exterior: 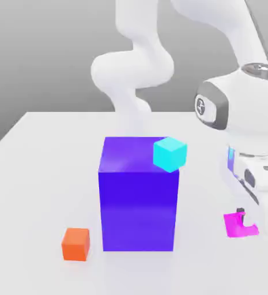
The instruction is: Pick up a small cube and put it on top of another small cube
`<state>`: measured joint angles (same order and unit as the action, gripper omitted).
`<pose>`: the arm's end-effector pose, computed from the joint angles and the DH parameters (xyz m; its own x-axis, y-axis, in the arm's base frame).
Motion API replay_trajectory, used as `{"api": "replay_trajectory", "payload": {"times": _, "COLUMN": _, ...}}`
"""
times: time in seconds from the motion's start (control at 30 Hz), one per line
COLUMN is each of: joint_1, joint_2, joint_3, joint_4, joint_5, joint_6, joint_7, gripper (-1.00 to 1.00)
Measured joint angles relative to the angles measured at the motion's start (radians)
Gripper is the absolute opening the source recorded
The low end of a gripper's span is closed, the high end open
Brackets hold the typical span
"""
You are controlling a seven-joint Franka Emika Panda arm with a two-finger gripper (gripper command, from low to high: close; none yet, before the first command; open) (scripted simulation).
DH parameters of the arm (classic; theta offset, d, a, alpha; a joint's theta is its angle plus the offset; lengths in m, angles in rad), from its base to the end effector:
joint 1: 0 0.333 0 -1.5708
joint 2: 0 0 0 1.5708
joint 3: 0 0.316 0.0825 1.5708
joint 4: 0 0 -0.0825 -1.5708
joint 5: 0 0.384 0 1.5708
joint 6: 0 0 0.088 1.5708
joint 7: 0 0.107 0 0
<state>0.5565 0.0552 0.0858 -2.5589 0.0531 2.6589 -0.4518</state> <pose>0.3667 0.2729 0.2508 0.4993 0.8648 0.0534 0.8662 -0.4996 -0.0090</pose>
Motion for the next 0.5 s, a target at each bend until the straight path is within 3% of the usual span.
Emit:
{"api": "replay_trajectory", "payload": {"times": 0.27, "joint_1": 0.229, "joint_2": -0.118, "joint_3": 0.112, "joint_4": -0.143, "joint_5": -0.029, "joint_6": 0.006, "joint_7": 0.076, "gripper": -1.0}}
{"api": "replay_trajectory", "payload": {"times": 0.47, "joint_1": 0.237, "joint_2": 0.051, "joint_3": 0.097, "joint_4": -0.153, "joint_5": -0.116, "joint_6": 0.155, "joint_7": 0.127, "gripper": -1.0}}
{"api": "replay_trajectory", "payload": {"times": 0.5, "joint_1": 0.245, "joint_2": 0.084, "joint_3": 0.085, "joint_4": -0.151, "joint_5": -0.136, "joint_6": 0.186, "joint_7": 0.142, "gripper": 1.0}}
